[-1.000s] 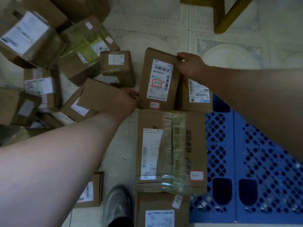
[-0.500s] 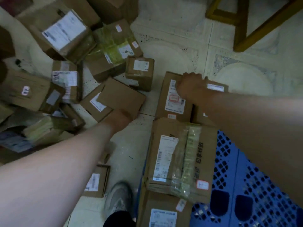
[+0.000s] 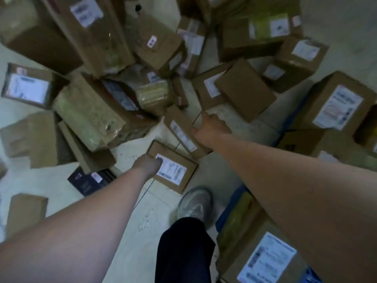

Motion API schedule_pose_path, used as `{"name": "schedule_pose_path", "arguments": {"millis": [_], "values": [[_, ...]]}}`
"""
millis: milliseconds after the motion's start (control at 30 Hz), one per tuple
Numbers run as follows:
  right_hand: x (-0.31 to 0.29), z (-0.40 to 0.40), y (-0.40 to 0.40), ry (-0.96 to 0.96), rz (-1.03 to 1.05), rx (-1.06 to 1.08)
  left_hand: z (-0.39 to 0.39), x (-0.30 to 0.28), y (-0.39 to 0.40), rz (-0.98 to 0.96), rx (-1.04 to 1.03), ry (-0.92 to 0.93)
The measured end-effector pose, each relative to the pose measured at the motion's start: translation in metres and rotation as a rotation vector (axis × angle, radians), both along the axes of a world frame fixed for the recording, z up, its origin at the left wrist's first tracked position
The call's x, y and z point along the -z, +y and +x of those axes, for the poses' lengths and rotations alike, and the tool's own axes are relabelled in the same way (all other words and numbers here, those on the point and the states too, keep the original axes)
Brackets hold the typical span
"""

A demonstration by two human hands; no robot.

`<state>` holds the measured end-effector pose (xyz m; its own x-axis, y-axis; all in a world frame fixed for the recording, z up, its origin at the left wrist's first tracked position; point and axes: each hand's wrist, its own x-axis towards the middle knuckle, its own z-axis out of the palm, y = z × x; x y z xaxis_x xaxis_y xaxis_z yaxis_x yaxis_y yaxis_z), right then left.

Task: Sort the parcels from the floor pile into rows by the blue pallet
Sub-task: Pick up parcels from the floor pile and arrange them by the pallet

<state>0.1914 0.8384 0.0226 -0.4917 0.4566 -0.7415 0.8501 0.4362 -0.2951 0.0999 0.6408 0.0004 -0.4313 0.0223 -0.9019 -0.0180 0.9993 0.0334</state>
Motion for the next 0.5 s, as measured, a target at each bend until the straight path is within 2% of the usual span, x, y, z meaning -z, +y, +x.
{"name": "schedule_pose_path", "arguments": {"millis": [100, 233, 300, 400, 500], "values": [[0.038, 0.008, -0.036, 0.005, -0.012, -0.135, 0.010, 0.025, -0.008, 0.089, -0.103, -0.039], [0.067, 0.016, -0.042, 0.046, 0.040, -0.033, 0.022, 0.049, -0.005, 0.135, -0.101, -0.113], [0.060, 0.018, -0.025, 0.044, -0.009, 0.028, 0.027, 0.044, 0.004, 0.153, -0.118, -0.118], [0.027, 0.024, 0.012, 0.027, -0.120, 0.102, 0.035, 0.008, 0.035, 0.206, -0.256, -0.117], [-0.021, 0.037, 0.062, 0.080, -0.263, 0.298, 0.044, -0.035, 0.087, 0.302, -0.353, -0.114]]}}
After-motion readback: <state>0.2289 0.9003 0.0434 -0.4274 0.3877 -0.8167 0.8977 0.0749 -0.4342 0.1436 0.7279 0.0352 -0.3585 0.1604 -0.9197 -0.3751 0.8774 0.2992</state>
